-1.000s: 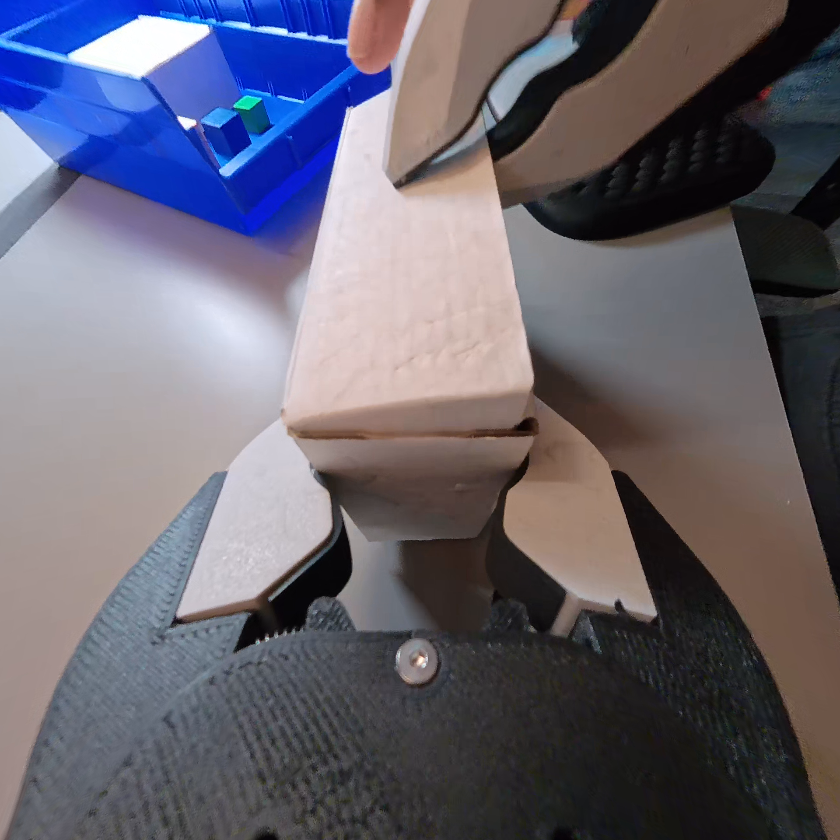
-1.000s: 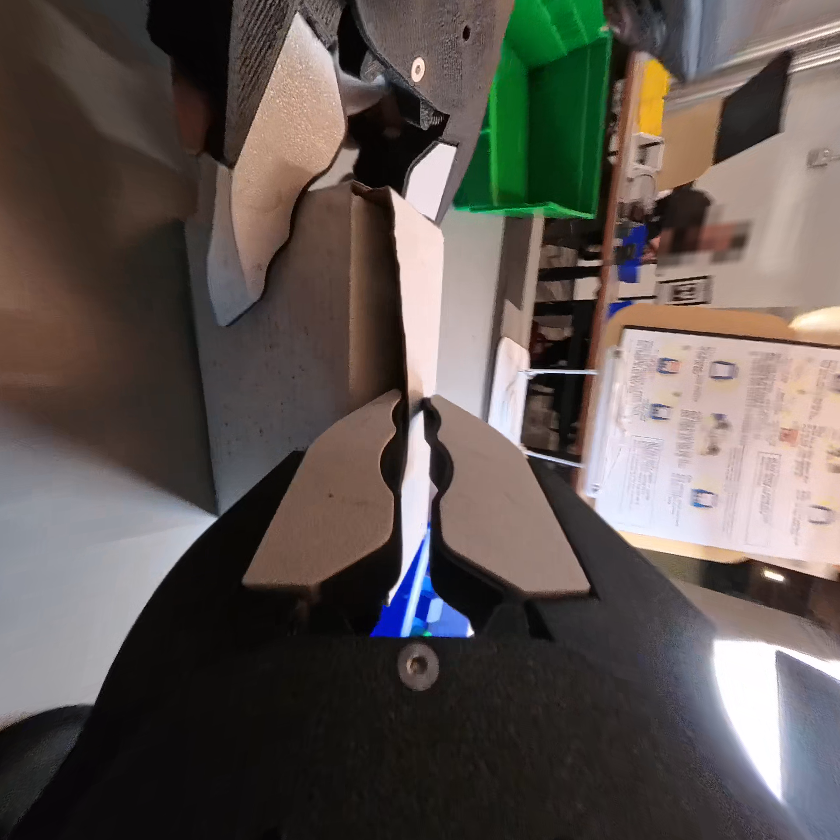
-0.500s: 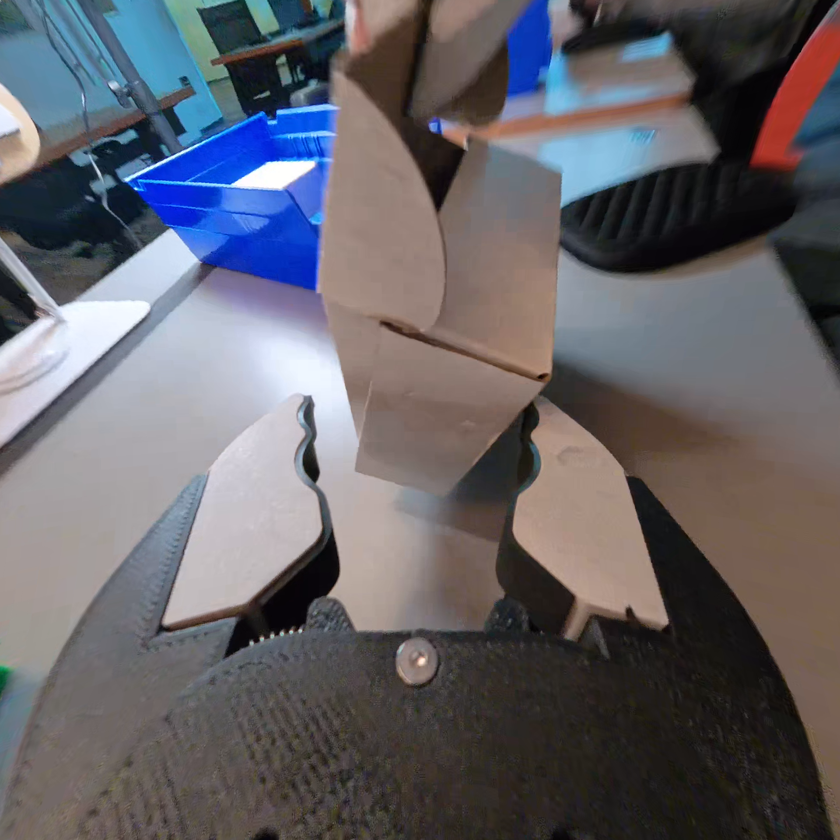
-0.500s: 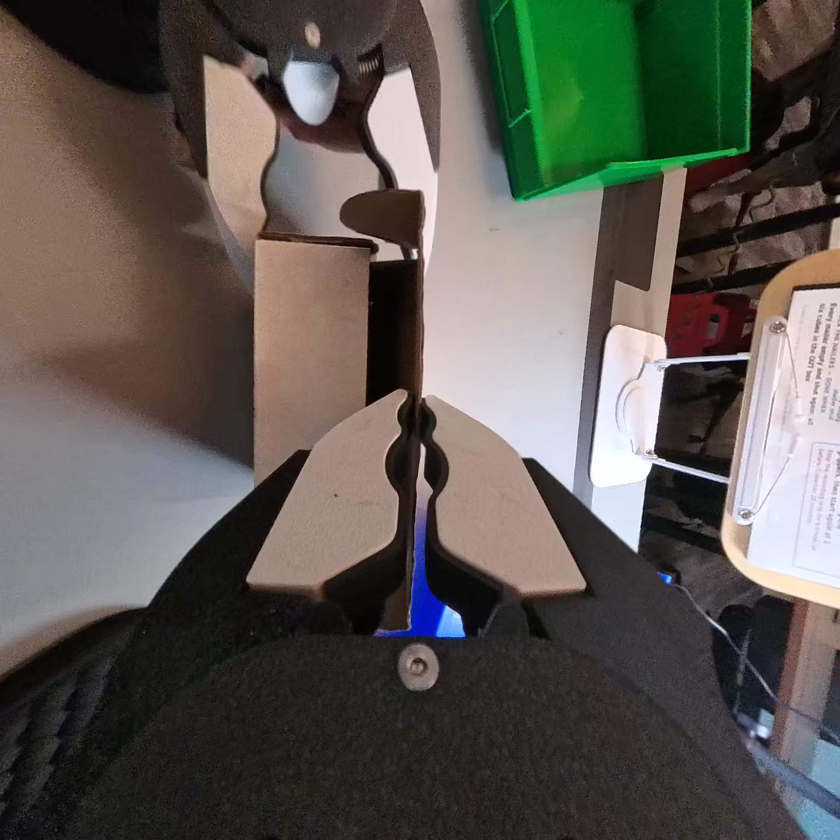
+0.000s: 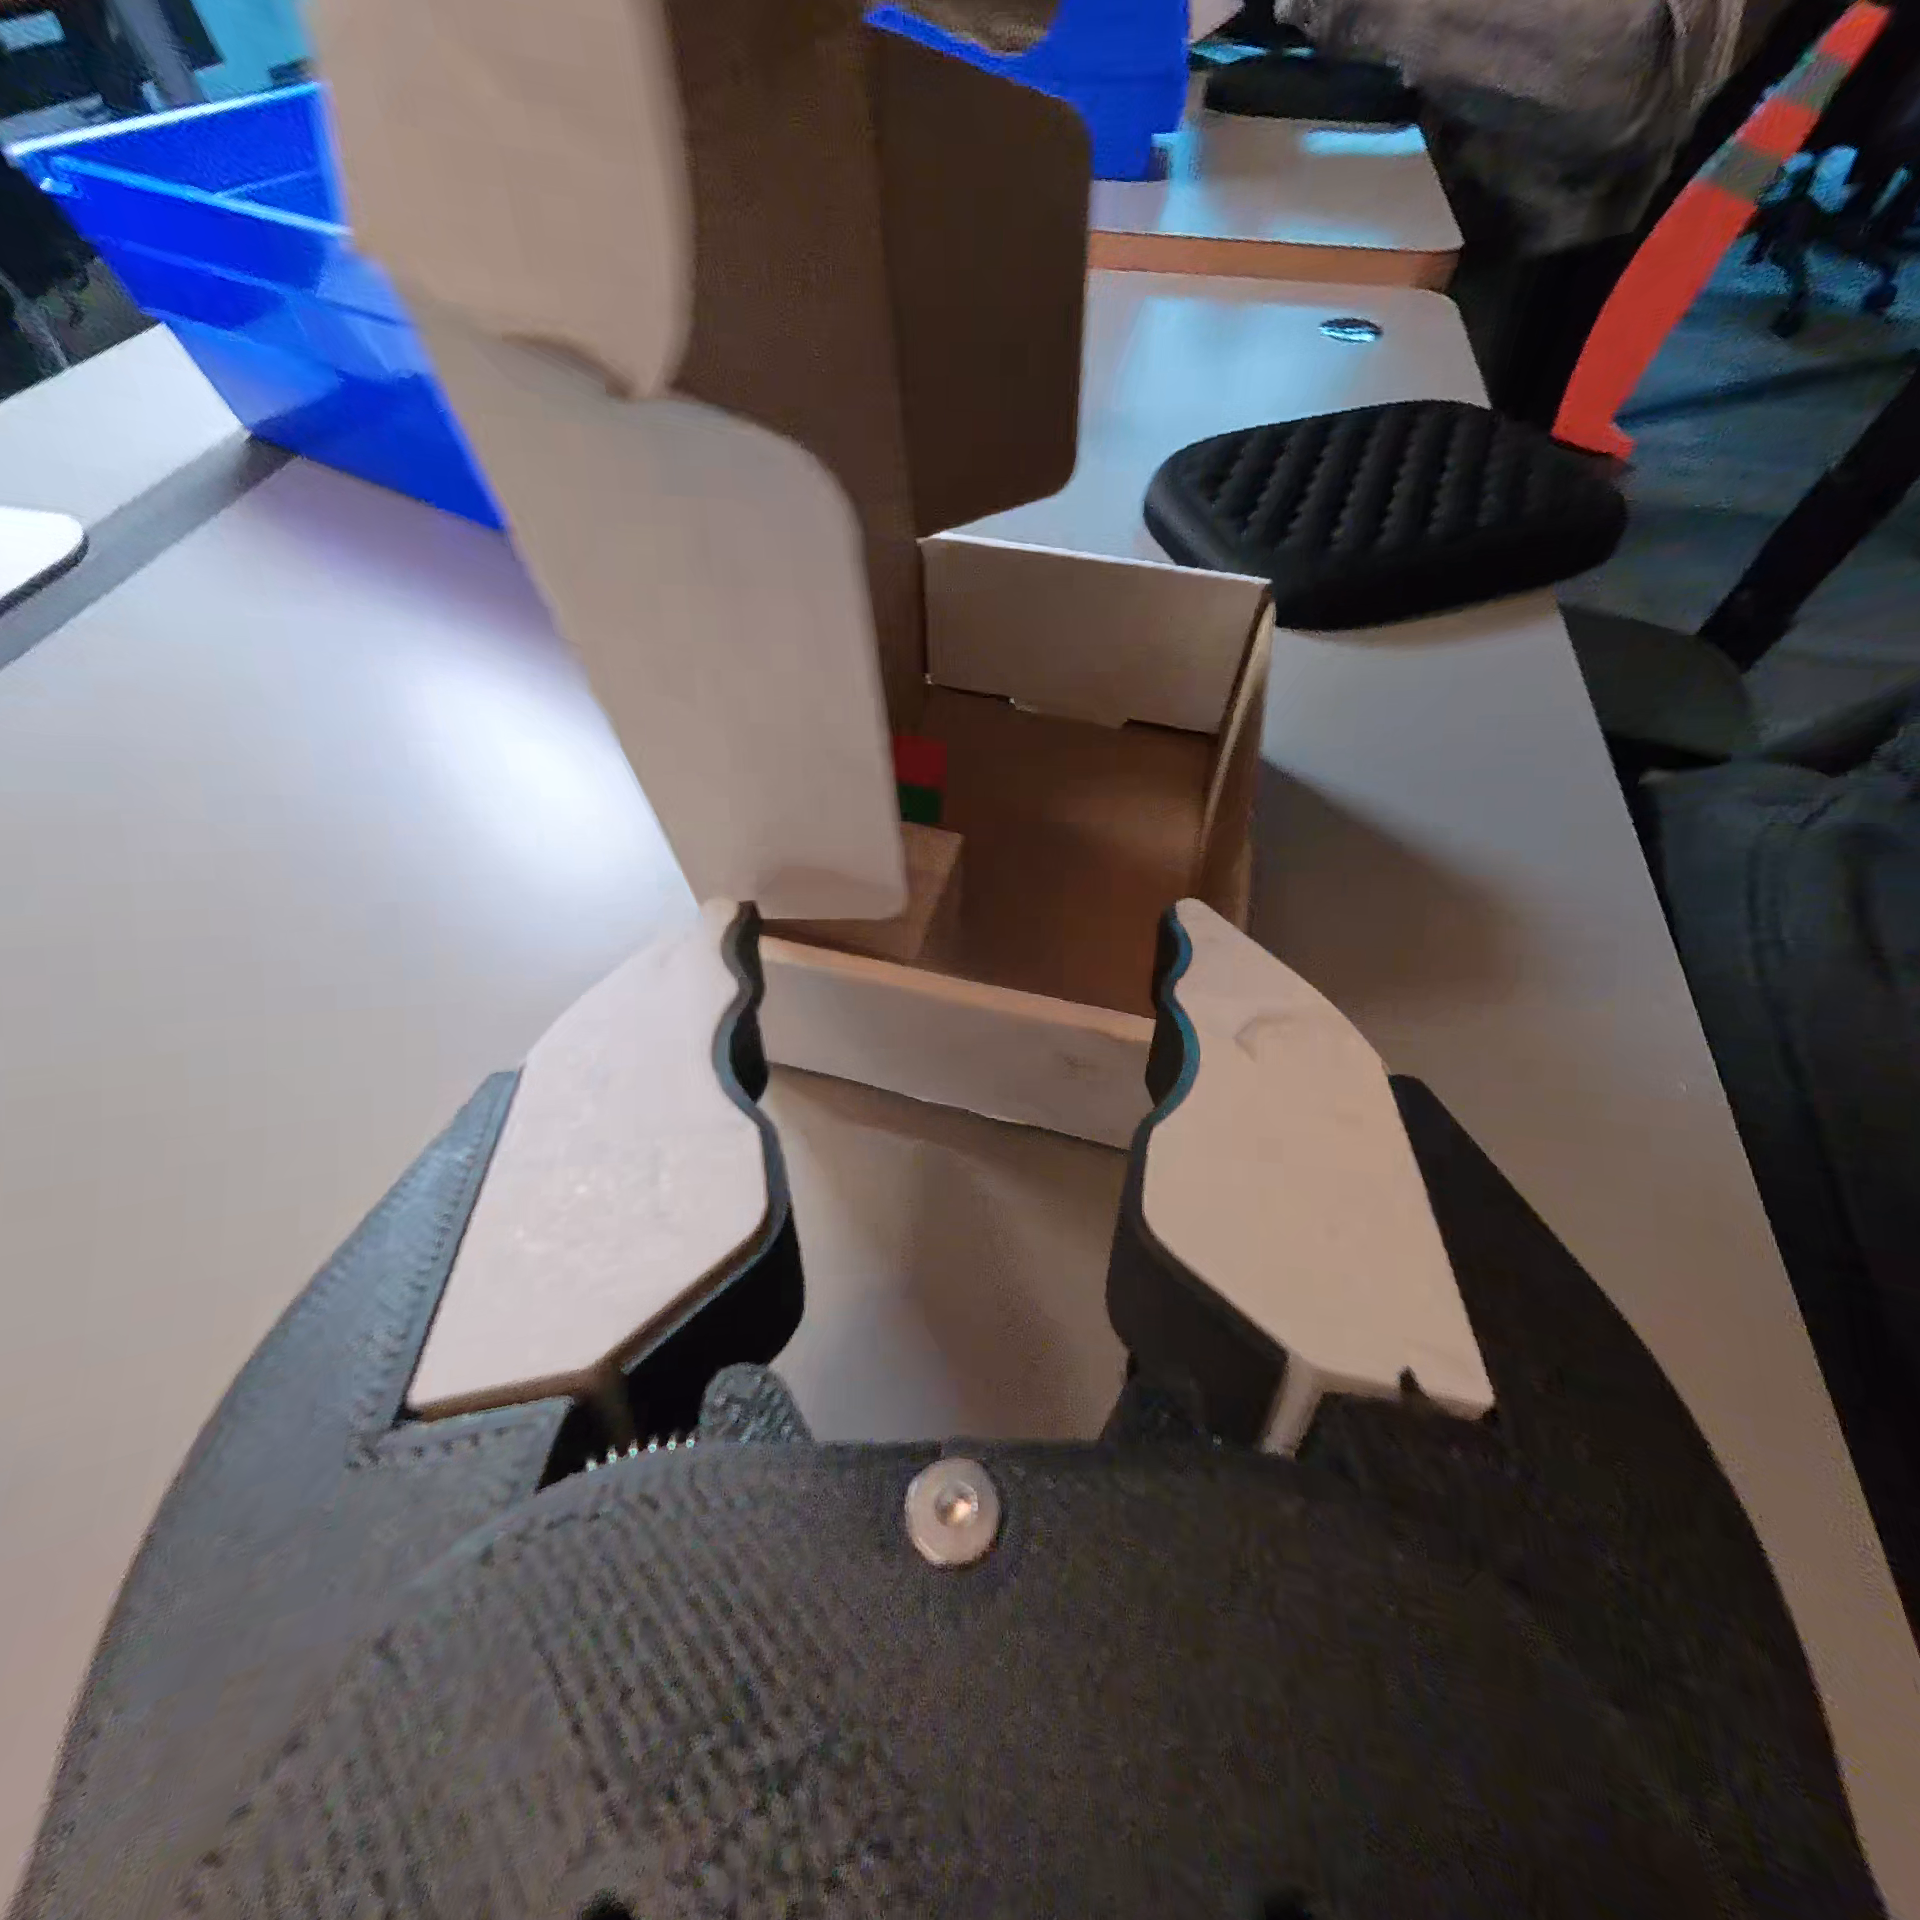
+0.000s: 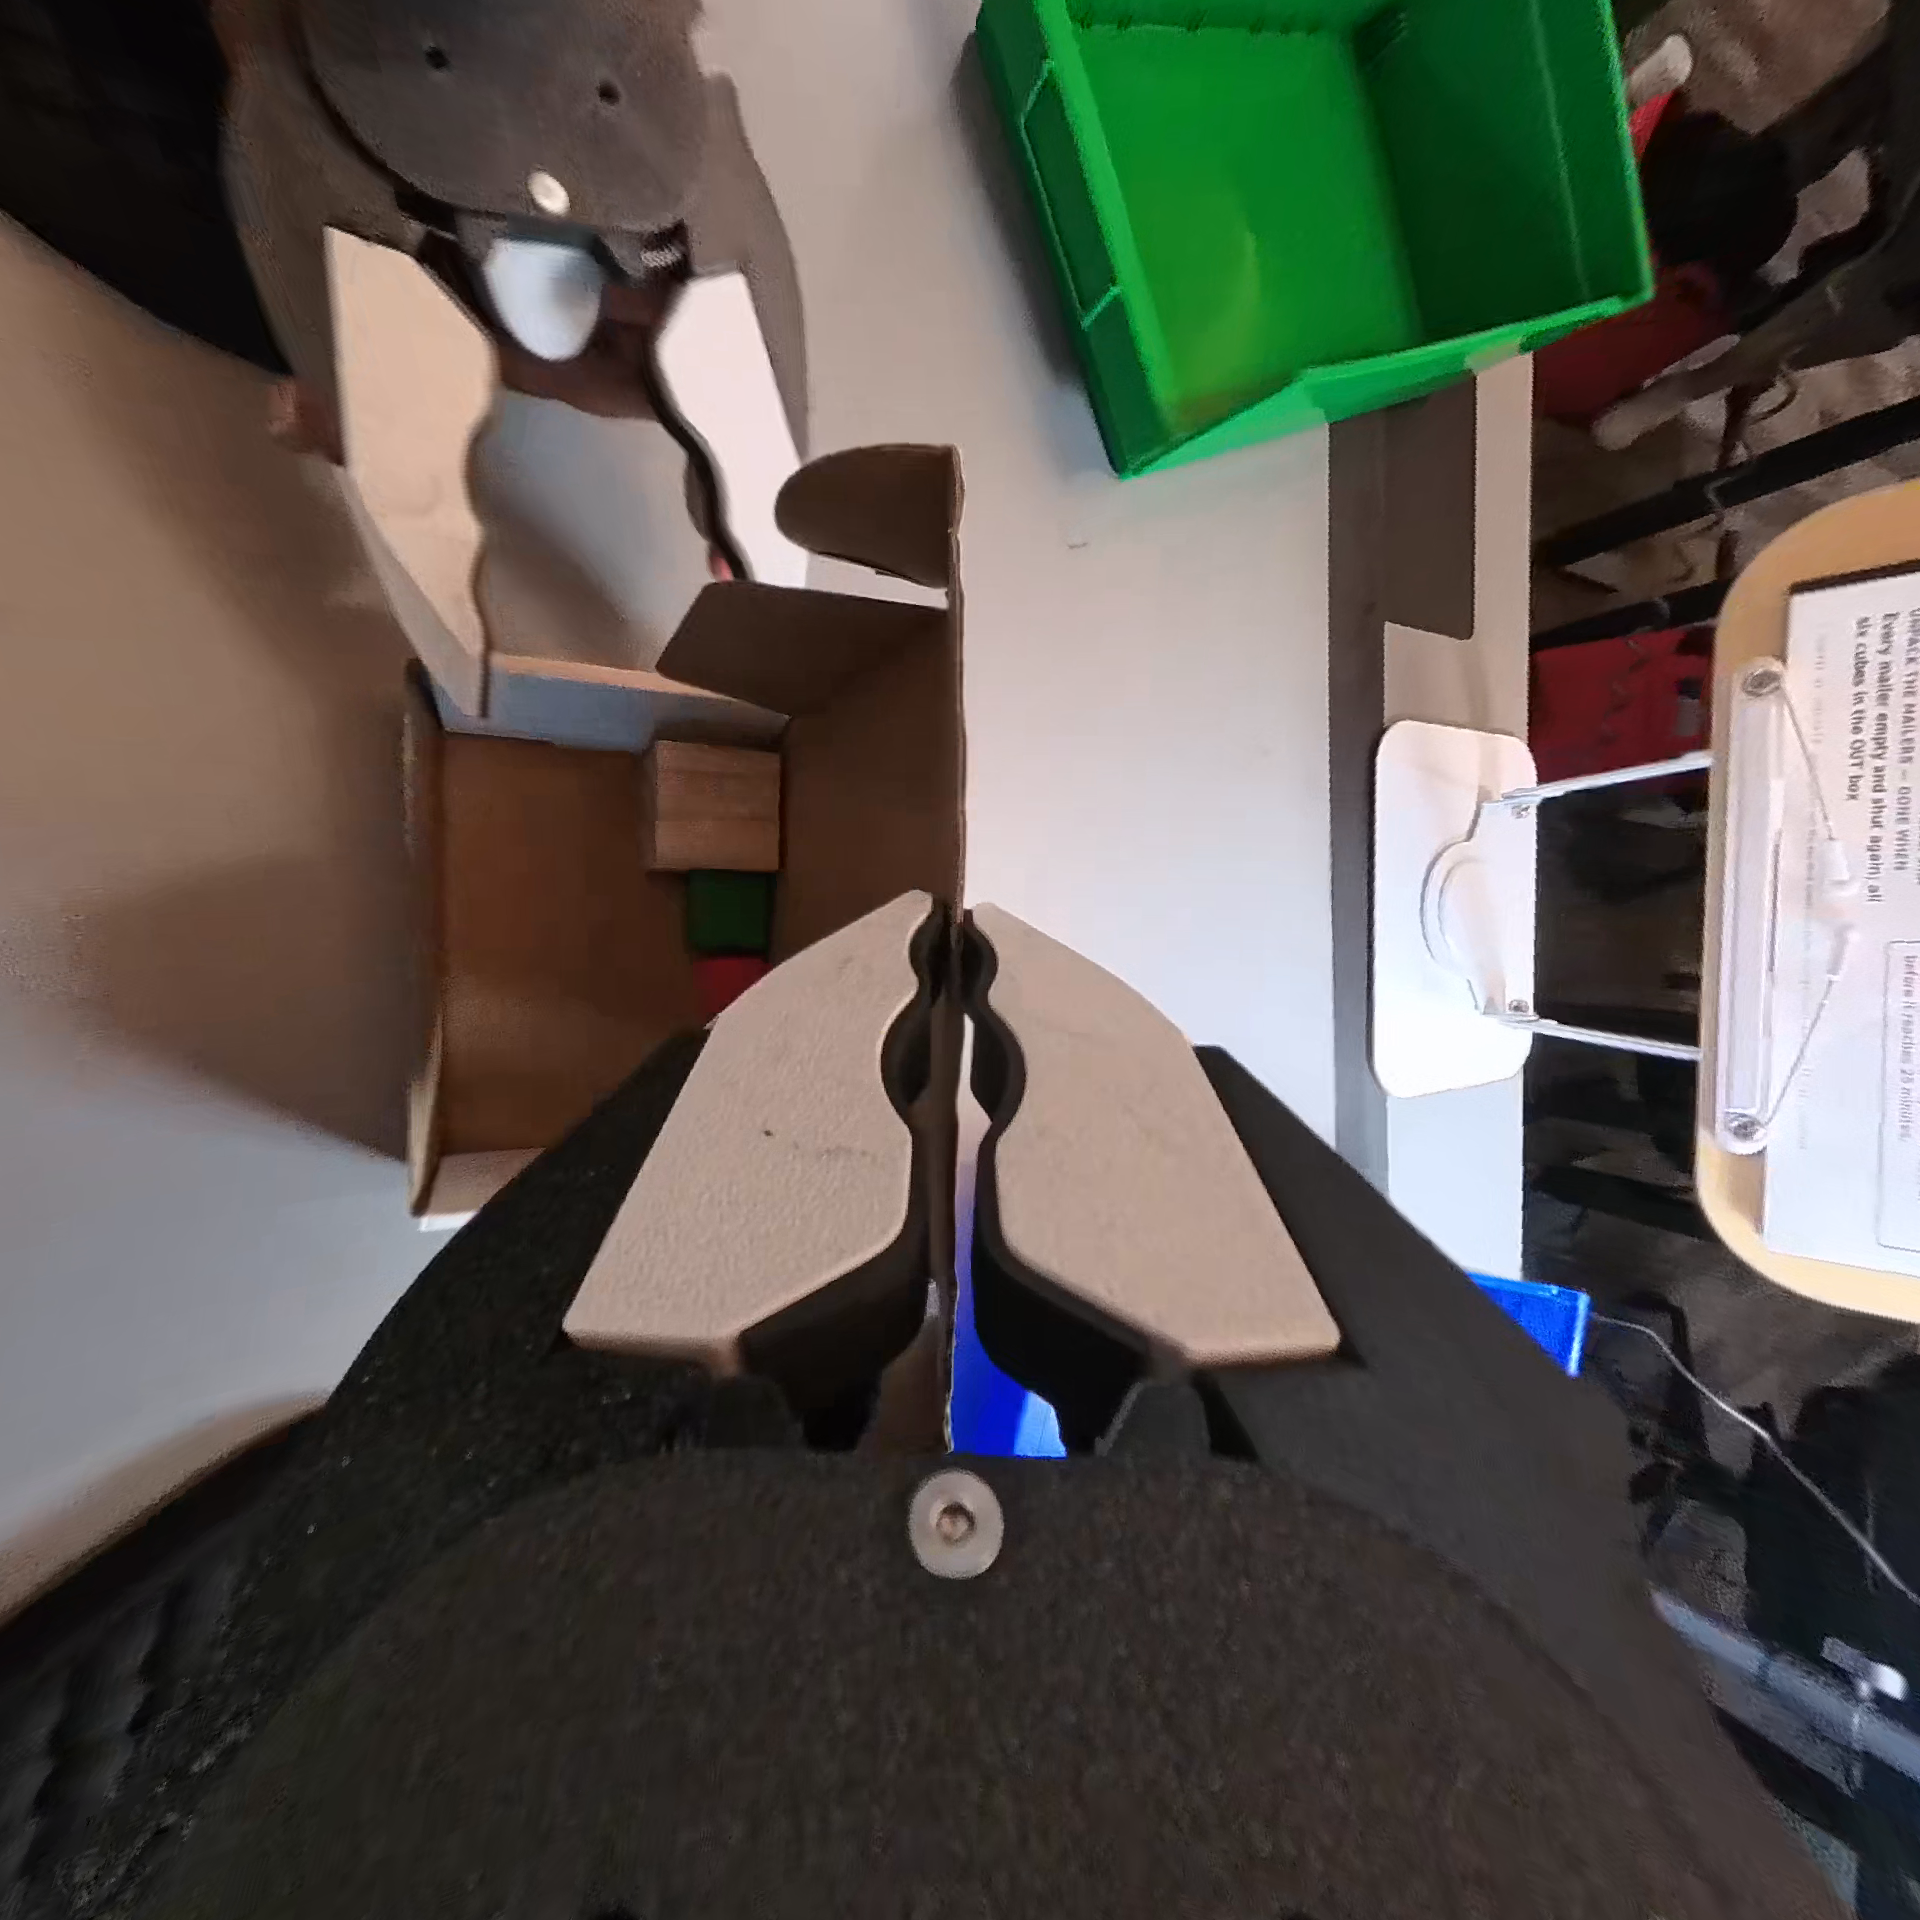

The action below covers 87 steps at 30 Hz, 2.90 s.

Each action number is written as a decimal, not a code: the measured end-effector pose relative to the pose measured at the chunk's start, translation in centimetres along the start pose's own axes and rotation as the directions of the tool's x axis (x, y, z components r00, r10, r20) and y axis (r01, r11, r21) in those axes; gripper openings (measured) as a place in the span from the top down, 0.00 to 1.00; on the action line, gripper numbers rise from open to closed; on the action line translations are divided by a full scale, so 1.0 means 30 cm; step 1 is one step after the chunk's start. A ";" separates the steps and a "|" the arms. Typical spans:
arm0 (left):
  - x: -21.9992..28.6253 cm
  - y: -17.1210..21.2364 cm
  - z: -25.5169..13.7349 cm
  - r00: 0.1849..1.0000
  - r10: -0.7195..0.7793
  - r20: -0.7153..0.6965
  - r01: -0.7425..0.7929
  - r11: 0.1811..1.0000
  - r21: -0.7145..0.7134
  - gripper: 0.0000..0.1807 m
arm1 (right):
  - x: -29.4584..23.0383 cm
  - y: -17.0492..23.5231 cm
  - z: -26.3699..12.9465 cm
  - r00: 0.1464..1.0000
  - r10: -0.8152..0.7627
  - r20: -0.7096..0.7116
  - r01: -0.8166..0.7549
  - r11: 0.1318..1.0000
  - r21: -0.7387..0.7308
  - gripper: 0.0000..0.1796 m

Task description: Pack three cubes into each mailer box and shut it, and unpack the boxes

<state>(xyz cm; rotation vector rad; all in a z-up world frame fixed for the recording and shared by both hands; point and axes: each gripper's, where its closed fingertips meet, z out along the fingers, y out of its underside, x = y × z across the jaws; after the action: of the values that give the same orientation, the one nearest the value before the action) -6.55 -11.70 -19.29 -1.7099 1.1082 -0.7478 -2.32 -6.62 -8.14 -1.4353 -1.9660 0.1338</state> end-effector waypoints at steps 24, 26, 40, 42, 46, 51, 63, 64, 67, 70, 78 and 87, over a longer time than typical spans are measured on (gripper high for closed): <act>0.073 0.024 0.038 0.997 0.073 -0.014 -0.073 0.997 -0.030 0.69 | 0.214 0.233 0.515 0.995 -0.080 0.063 0.095 0.948 -0.305 0.87; 0.073 0.021 0.042 0.997 0.076 0.001 -0.076 0.997 -0.030 0.68 | 0.230 0.206 0.500 0.996 -0.092 0.016 0.093 0.956 -0.279 0.84; 0.043 -0.005 0.006 0.998 0.025 0.062 -0.023 0.999 -0.023 0.53 | -0.145 -0.003 0.174 0.976 -0.026 0.216 0.021 0.999 0.027 0.76; 0.039 0.009 0.006 0.996 0.016 0.084 -0.012 0.999 -0.042 0.50 | -0.216 0.047 0.250 0.968 -0.035 0.249 0.044 0.999 -0.032 0.75; 0.040 0.027 0.014 0.991 0.044 0.125 -0.035 0.997 -0.074 0.50 | -0.263 0.100 0.379 0.966 -0.021 0.257 0.043 0.996 -0.082 0.74; 0.035 0.048 0.027 0.987 0.069 0.143 -0.052 0.992 -0.118 0.54 | -0.251 0.111 0.423 0.975 -0.061 0.212 0.084 0.991 -0.100 0.78; 0.043 0.060 0.042 0.980 0.129 0.149 -0.107 0.983 -0.148 0.54 | -0.346 0.097 0.354 0.924 -0.091 0.372 0.129 0.988 -0.079 0.70; 0.043 0.060 0.042 0.980 0.131 0.150 -0.108 0.983 -0.149 0.54 | -0.350 0.095 0.362 0.918 -0.095 0.384 0.137 0.987 -0.083 0.69; 0.043 0.061 0.042 0.980 0.132 0.150 -0.110 0.983 -0.149 0.54 | -0.361 0.108 0.402 0.909 -0.109 0.402 0.175 0.976 -0.130 0.71; 0.042 0.062 0.042 0.979 0.133 0.155 -0.110 0.983 -0.149 0.54 | -0.356 0.105 0.399 0.901 -0.114 0.419 0.181 0.976 -0.124 0.76; 0.042 0.058 0.045 0.980 0.128 0.152 -0.107 0.985 -0.138 0.54 | 0.011 0.092 0.039 0.981 -0.028 0.194 0.040 0.998 -0.057 0.76; 0.041 0.062 0.057 0.970 0.165 0.180 -0.139 0.979 -0.152 0.54 | 0.361 0.553 0.032 0.976 0.219 0.020 -0.202 0.931 -0.305 0.76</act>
<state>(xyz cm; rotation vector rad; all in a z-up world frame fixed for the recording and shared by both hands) -5.26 -12.48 -21.66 -1.7480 1.1625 -0.4085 8.78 9.50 -11.45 -1.8587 -1.9313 -0.0360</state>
